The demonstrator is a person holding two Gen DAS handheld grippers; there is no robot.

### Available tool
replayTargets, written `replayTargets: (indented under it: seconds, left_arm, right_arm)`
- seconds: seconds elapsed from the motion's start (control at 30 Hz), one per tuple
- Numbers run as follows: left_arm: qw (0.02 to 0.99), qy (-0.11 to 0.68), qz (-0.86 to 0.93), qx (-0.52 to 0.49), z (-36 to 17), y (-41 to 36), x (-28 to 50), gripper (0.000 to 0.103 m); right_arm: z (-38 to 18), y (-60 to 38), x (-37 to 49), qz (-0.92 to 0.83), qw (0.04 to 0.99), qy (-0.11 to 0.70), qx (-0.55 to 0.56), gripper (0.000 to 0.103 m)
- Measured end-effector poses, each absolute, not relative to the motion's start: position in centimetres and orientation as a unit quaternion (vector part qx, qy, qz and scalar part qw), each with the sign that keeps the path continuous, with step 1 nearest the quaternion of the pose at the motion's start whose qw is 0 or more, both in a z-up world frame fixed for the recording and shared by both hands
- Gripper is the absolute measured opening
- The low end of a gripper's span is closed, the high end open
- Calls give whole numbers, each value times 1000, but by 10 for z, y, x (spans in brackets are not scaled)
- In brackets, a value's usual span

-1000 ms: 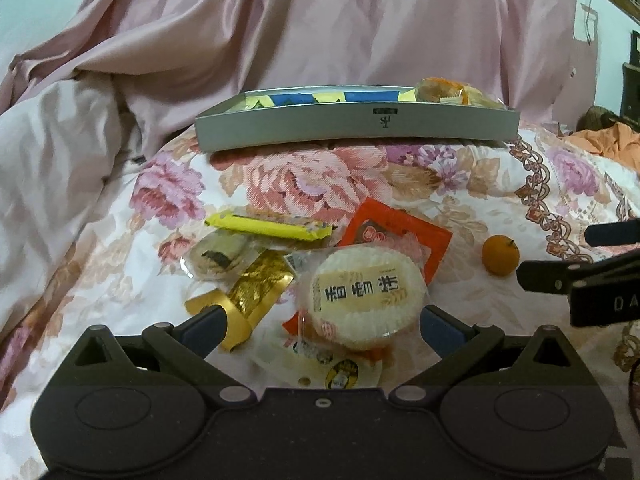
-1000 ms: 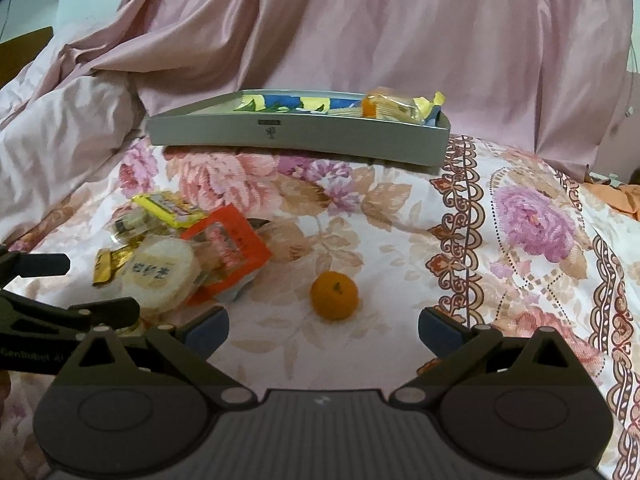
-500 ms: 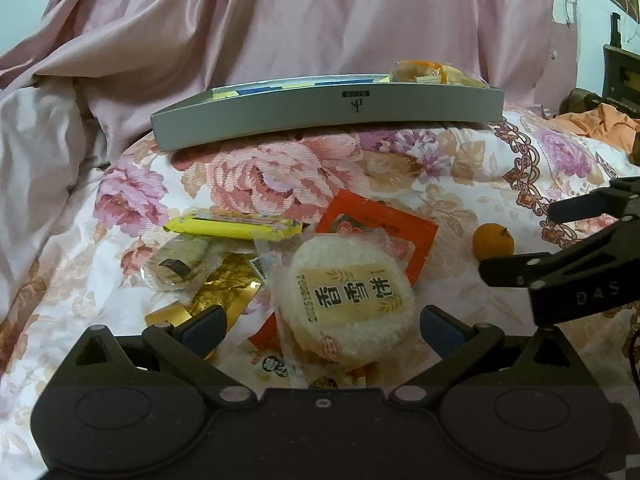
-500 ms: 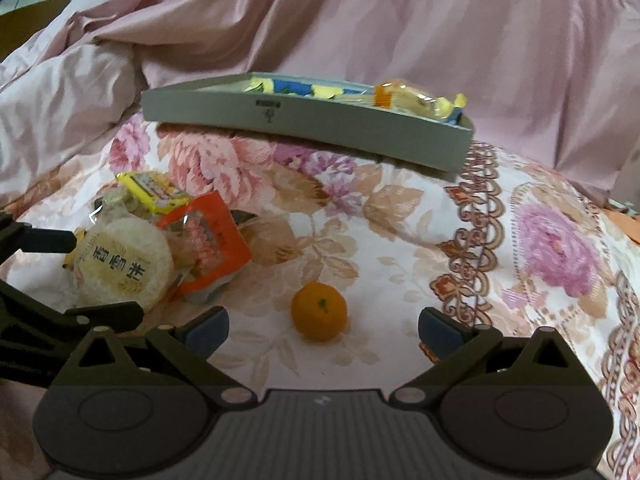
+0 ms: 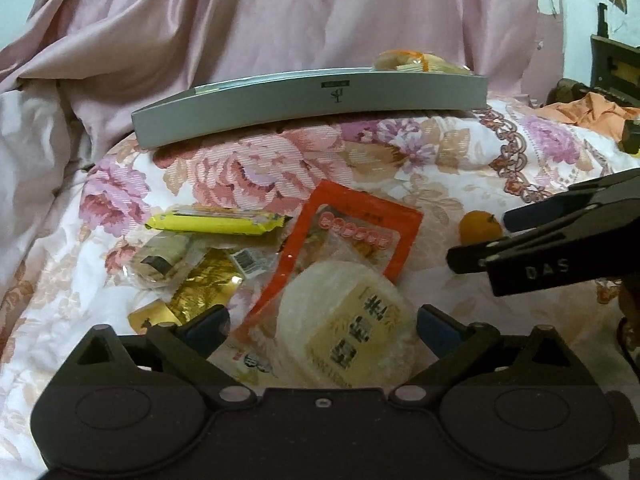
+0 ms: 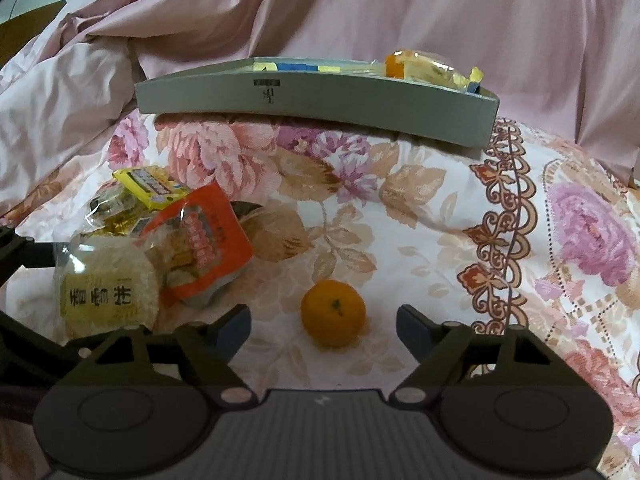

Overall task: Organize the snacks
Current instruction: 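Grasp the round rice cake with the left tool while the right tool grasps the mandarin orange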

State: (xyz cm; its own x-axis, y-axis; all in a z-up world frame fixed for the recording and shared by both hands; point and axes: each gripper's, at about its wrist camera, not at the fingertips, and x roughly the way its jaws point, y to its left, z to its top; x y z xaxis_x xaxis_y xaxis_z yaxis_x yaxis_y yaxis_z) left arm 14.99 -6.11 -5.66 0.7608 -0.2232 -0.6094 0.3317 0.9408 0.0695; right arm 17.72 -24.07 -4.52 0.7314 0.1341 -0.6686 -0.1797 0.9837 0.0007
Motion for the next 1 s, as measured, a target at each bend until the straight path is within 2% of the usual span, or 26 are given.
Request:
replayTargets:
  seconds: [0.1,0.23,0.43,0.5,0.57,0.9,1.0]
  left_arm:
    - [931,316,-160,83,-58,-62,147,91]
    - [930,320,-163,83,-58,-63,145,90]
    - [926,326,-161,104,-60,-68,141,98]
    - [924,327,-164,113,-61,-70,140,98]
    - [921,332,-167,120,-62,-72,140,98]
    - [911,338,-174,160,-67,-80,137,102]
    - [911,336,-179,158,-67,-79,137,97]
  right_arm:
    - [-46,-242,178,87,929,359,-24,73]
    - [-48,-243,179,85,928,363,-13,66]
    - [-48,-247,181,83,929,360,2,59]
    - [-49,-248,181,83,929,362,6,46]
    - [-49,-248,182,84,928,364,8,39]
    - [-47,-235,177,129,922,365,-7,38]
    - [-46,-236,177,129,921,368,2,38]
